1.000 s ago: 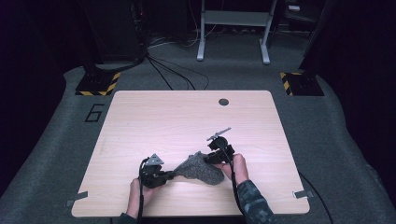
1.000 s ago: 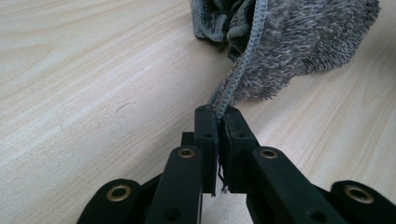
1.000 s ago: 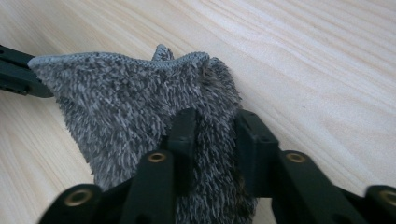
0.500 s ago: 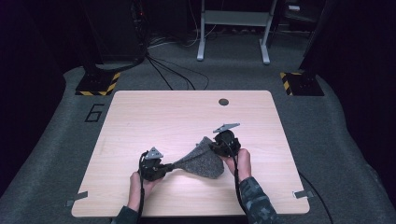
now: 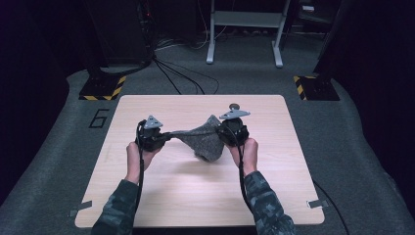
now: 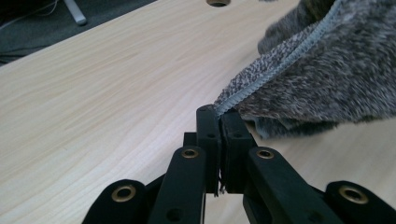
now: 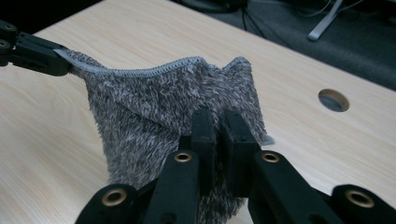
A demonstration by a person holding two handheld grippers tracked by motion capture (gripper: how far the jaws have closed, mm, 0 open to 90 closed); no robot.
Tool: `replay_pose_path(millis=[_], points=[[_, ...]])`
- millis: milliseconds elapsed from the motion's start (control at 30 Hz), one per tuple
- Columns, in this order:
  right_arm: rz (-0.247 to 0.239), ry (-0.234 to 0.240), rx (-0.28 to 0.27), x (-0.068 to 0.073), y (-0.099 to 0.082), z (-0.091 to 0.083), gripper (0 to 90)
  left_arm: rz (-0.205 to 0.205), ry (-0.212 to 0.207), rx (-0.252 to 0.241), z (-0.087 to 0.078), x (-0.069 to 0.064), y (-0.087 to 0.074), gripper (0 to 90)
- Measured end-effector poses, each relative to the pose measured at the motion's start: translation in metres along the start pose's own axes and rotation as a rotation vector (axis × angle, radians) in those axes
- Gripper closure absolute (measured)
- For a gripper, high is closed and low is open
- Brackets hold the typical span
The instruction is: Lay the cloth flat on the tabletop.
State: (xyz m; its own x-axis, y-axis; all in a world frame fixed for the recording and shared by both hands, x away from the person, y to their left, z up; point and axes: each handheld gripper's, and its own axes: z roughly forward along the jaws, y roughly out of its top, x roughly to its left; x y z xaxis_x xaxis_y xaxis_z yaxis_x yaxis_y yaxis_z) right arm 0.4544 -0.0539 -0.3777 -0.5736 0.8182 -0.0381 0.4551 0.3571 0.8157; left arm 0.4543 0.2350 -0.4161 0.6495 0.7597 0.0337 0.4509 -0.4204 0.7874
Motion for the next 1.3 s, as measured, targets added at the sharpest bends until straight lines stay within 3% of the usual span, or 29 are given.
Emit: replay_pose_path(millis=[67,200,267,300,400,467,533,633,667,767,833,933,1000,1067,1167,1300], points=[[0.026,0.0,-0.009,0.003,-0.012,-0.003,84.1,0.009,-0.042,0.039,0.004,-0.005,-0.011,87.8],[0.062,0.02,0.061,0.01,-0.054,0.009,83.5,-0.037,-0.099,0.094,0.022,-0.015,-0.047,87.5],[0.077,0.036,0.099,0.014,-0.074,0.011,82.5,-0.027,-0.111,0.116,0.025,-0.023,-0.06,87.2],[0.078,0.038,0.116,0.016,-0.083,0.011,81.2,-0.036,-0.121,0.124,0.026,-0.029,-0.065,87.0],[0.083,0.066,0.153,0.021,-0.103,0.004,76.5,-0.016,-0.149,0.155,0.024,-0.04,-0.074,83.9],[0.08,0.083,0.174,0.023,-0.111,-0.002,70.5,-0.022,-0.18,0.163,0.022,-0.044,-0.078,77.4],[0.092,0.119,0.229,0.024,-0.114,-0.008,63.5,-0.038,-0.218,0.192,0.021,-0.047,-0.081,68.8],[0.071,0.136,0.242,0.021,-0.109,-0.017,57.1,-0.057,-0.23,0.189,0.017,-0.046,-0.082,60.6],[0.056,0.14,0.221,0.018,-0.104,-0.023,56.7,-0.066,-0.225,0.184,0.016,-0.046,-0.082,58.8],[0.068,0.112,0.174,0.01,-0.09,-0.032,54.5,-0.081,-0.201,0.162,0.01,-0.042,-0.079,52.6],[0.082,0.079,0.158,0.0,-0.081,-0.031,52.5,-0.084,-0.185,0.151,0.008,-0.04,-0.076,47.2],[0.118,0.062,0.171,-0.02,-0.073,-0.012,49.7,-0.087,-0.169,0.164,0.014,-0.041,-0.074,41.8],[0.144,0.066,0.194,-0.027,-0.073,0.002,50.8,-0.053,-0.164,0.184,0.023,-0.043,-0.074,42.4],[0.13,0.071,0.26,-0.033,-0.078,0.02,53.6,0.018,-0.169,0.227,0.034,-0.049,-0.077,50.5],[0.122,0.084,0.328,-0.03,-0.093,0.032,61.8,0.026,-0.194,0.231,0.038,-0.052,-0.084,65.0],[0.114,0.078,0.354,-0.025,-0.111,0.034,71.1,-0.018,-0.211,0.206,0.034,-0.05,-0.09,78.5]])
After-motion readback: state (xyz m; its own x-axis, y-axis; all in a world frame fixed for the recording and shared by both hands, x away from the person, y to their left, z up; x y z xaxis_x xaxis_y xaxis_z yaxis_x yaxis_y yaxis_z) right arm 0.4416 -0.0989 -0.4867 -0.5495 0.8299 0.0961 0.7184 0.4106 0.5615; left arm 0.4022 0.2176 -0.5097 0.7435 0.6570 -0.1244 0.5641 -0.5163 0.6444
